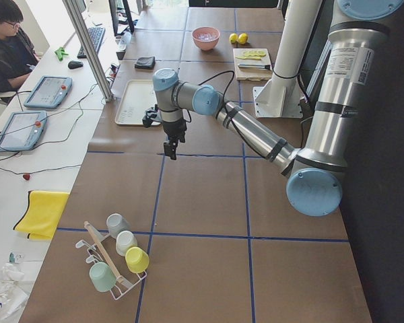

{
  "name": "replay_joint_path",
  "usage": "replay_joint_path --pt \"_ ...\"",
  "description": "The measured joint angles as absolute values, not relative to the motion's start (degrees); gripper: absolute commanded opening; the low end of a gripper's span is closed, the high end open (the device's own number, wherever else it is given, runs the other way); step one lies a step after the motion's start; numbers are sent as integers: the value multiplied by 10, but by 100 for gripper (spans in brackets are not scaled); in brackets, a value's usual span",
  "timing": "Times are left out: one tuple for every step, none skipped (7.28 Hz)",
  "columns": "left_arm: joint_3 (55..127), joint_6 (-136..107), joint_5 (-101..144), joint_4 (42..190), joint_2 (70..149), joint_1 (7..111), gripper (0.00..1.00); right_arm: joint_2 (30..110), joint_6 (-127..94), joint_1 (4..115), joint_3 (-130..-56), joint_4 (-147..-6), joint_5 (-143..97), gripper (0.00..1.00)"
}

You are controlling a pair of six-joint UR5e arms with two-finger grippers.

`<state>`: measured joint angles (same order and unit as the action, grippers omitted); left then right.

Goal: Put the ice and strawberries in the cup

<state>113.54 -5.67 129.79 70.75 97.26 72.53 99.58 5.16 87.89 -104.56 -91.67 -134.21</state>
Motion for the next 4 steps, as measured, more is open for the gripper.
replay_joint_path --pt "1123 -19 1307 709 948 755 100 996 51 879 -1046 -917 -1342 100" --pt "1108 13 1310 711 927 782 100 996 51 879 -1046 -917 -1342 100" --pt "1093 42 1312 712 909 805 100 996 51 879 -1046 -917 -1342 100" --pt "1080 70 1313 713 894 826 100 996 51 879 -1046 -917 -1342 100"
